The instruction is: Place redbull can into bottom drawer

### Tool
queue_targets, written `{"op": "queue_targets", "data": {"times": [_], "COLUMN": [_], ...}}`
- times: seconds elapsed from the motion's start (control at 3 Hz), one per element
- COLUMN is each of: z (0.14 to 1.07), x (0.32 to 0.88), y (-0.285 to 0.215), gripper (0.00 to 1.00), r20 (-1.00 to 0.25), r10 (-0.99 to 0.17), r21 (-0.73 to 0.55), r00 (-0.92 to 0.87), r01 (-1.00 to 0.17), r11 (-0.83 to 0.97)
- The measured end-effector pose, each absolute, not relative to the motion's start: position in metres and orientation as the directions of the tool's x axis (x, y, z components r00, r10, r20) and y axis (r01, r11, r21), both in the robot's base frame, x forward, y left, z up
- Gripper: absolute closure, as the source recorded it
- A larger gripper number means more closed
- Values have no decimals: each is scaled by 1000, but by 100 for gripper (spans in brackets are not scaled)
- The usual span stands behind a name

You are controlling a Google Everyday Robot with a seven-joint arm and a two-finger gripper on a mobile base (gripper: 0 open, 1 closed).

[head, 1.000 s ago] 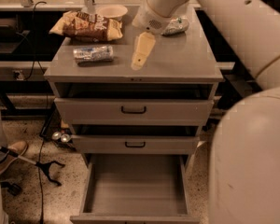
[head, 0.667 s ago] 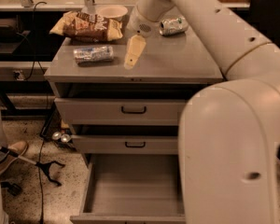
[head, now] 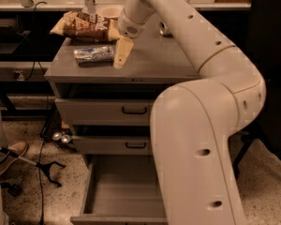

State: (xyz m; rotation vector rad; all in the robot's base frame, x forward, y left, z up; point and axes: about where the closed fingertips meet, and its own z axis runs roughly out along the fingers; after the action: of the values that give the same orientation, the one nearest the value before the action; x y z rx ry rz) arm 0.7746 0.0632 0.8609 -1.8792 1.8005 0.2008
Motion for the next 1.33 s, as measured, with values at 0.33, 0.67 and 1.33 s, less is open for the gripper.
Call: {"op": "queue_targets", "data": {"times": [0.33, 0.67, 1.33], "z": [860, 859, 849], "x": [778, 776, 776], "y": [89, 107, 121], "gripper": [0, 0, 14], "r20": [-454, -450, -460], "r10": [-880, -876, -872], "r21": [-264, -253, -215], "r00": [142, 171, 169], "r01": [-964, -966, -974], "r11": [-20, -58, -76]}}
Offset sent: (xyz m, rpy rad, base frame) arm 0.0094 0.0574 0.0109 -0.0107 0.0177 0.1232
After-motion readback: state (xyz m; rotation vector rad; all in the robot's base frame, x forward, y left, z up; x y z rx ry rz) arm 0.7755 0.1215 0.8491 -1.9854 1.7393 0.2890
